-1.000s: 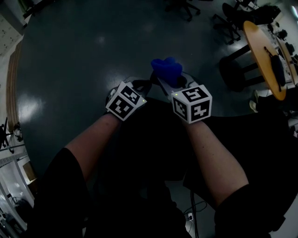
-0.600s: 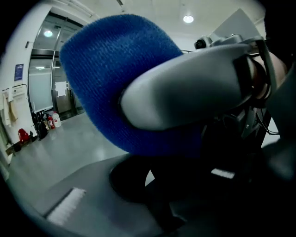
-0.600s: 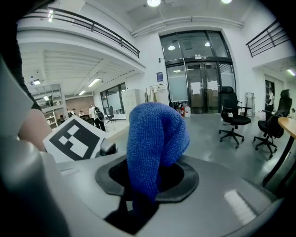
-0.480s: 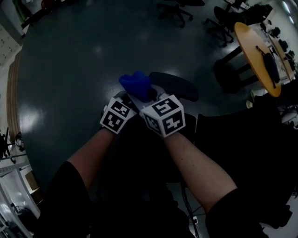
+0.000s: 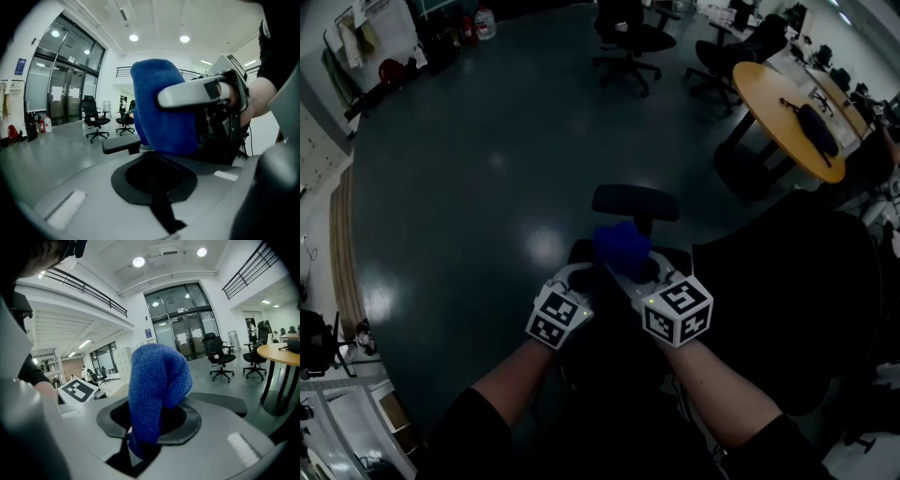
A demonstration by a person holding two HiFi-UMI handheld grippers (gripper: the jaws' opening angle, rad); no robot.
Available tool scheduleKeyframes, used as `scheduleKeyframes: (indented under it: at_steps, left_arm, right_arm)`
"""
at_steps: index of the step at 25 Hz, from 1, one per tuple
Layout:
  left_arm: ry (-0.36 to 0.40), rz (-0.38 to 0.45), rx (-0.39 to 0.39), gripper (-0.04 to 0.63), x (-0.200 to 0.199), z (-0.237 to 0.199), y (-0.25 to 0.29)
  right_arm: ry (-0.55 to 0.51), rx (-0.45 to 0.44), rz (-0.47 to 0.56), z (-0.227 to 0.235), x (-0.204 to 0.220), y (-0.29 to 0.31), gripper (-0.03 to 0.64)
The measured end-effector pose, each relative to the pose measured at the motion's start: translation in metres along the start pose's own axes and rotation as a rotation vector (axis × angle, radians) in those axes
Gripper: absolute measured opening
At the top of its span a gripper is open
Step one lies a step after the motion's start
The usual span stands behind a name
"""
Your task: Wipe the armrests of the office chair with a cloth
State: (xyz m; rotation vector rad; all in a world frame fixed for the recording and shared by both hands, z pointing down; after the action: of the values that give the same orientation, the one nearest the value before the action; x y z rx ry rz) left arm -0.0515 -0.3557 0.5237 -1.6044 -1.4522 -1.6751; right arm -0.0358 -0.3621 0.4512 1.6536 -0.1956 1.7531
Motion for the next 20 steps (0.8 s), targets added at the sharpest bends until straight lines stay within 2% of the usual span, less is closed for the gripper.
scheduleKeyframes:
  at_steps: [5,8,14,20]
  left_arm:
    - [0.054,0.009,0.074,0.018,-0.003,0.073,-0.018]
    - [0.054,0.005,0.086,0.018,0.002,0.113,-0.032]
    - [0.014,-0.004,0.017,0.018,0.010,0.168,-0.044]
    - [0.012,0.011,-0.054,0.018,-0.005,0.225,-0.060]
  right_arm:
    - [0.066,0.034,0.012,-0.012,0.016,-0.065,0.135]
    - [0.097,0.022,0.021,-0.027,0.030,-0.097,0.135]
    - [0.120,-0.077,0.048,-0.050,0.050,-0.144,0.135]
    - [0.090,-0.167,0.097,-0.071,0.041,-0.202,0.135]
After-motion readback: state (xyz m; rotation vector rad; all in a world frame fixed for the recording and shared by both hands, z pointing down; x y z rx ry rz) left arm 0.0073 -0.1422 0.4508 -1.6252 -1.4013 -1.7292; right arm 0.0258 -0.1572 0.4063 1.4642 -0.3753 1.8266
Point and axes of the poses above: the fingertips, and each gripper's own axes: y forward along the fingers, z to its right, x out of its underside, the point moved 1 cm from there along -y, backward along the fingers, and after that the axes turned 6 degrees about -y, right-handed, at the moved point
